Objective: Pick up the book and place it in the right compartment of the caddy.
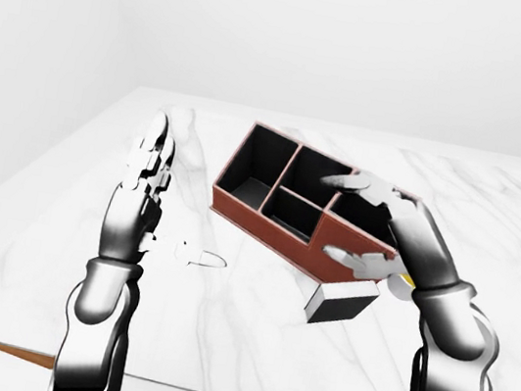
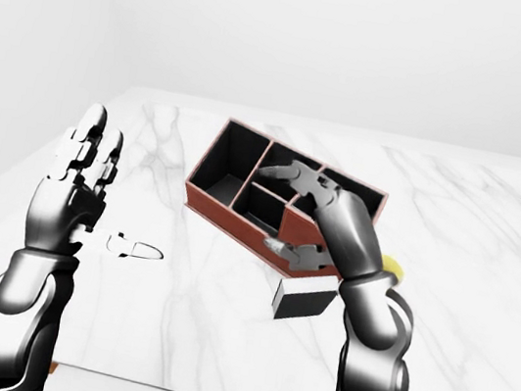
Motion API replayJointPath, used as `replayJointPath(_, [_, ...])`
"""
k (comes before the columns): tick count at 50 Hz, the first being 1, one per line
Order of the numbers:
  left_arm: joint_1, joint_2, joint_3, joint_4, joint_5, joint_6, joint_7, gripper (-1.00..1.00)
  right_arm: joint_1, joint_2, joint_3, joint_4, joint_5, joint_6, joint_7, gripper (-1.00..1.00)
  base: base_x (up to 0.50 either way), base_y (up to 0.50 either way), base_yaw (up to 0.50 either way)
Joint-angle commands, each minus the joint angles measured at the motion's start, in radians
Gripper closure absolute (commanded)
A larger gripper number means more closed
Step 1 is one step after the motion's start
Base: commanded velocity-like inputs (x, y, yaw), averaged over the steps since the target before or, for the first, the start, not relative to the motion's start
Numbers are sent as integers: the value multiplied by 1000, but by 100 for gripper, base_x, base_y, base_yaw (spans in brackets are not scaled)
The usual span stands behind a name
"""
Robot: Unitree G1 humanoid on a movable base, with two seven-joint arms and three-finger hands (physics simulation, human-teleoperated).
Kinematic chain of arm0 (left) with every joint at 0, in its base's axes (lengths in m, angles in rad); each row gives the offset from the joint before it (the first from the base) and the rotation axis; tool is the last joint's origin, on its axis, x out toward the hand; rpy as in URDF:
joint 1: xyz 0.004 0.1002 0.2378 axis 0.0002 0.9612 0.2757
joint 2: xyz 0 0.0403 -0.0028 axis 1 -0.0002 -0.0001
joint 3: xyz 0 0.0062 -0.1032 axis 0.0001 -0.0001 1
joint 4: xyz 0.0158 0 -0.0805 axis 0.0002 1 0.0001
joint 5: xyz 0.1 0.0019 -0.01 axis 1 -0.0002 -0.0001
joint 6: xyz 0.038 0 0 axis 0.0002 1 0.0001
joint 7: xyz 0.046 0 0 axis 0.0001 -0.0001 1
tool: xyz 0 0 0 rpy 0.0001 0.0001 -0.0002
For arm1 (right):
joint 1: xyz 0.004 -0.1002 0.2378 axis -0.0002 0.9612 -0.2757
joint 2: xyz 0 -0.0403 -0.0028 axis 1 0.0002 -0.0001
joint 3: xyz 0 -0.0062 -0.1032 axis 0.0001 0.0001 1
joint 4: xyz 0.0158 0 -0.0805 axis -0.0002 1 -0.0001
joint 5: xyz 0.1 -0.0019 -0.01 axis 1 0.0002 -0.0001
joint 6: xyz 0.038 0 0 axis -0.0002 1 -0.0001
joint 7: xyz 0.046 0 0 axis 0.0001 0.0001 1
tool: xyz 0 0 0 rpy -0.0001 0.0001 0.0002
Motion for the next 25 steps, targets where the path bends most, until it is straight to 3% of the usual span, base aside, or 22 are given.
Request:
replayJointPath(1, [-1, 0, 1, 11, -4, 0, 0, -100, 83, 18, 5, -64, -110, -77, 111, -18, 0, 0, 0])
replayJointPath(6, [2, -1, -1, 11, -5, 0, 2, -100, 131, 27, 11, -100, -149, -129, 173, -18, 0, 0, 0])
replayJointPath(14, [14, -3, 0, -11, -4, 0, 1, -100, 182, 46, 50, -114, -230, -131, 242, -18, 0, 0, 0])
replayJointPath(25, [16, -3, -3, -27, -5, 0, -2, -100, 196, 67, 91, -130, -303, -131, 242, -21, 0, 0, 0])
